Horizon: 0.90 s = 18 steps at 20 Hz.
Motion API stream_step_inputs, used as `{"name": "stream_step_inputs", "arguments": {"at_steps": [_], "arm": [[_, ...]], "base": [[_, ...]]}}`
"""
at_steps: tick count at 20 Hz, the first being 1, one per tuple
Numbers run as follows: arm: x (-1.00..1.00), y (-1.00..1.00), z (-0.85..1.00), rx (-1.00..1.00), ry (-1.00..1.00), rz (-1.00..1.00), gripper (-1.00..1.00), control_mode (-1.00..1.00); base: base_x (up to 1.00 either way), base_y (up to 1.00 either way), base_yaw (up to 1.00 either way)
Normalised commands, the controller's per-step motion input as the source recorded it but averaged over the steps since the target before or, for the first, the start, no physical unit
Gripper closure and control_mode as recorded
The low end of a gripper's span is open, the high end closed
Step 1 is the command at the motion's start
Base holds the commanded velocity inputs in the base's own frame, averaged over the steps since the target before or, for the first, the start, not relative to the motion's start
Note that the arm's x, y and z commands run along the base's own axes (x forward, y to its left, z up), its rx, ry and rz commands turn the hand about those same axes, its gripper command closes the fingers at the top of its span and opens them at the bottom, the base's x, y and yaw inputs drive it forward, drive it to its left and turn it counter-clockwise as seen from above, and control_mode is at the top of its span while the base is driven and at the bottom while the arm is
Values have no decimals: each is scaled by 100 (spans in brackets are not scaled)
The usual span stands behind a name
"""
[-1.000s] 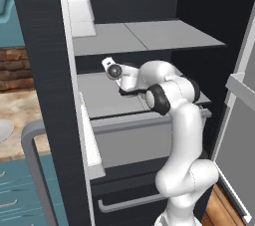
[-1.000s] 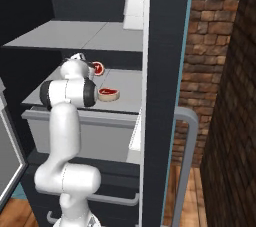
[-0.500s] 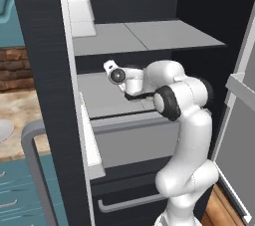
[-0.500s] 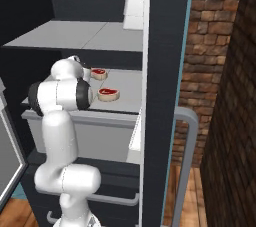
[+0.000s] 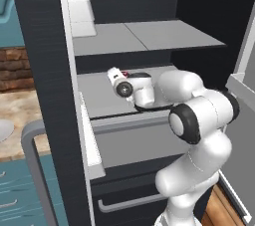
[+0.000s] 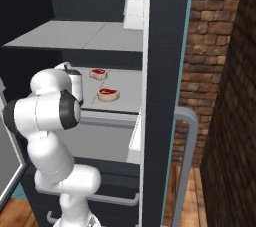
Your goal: Place the steak on the counter behind the older steak on the same shelf of the fridge to maintain FIFO order. Close the fridge door when finished.
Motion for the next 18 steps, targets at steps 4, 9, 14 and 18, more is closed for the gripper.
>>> {"name": "stream_step_inputs", "arguments": {"at_steps": [4, 9, 14, 18], "arm": [[-87, 0, 69, 3, 6, -11, -100, -100], [-88, 0, 67, 8, 15, -13, -100, -100], [-99, 0, 56, 10, 16, -13, -100, -100], [-100, 0, 59, 11, 14, -12, -100, -100]], "base": [[0, 0, 0], [0, 0, 0], [0, 0, 0], [0, 0, 0]]}}
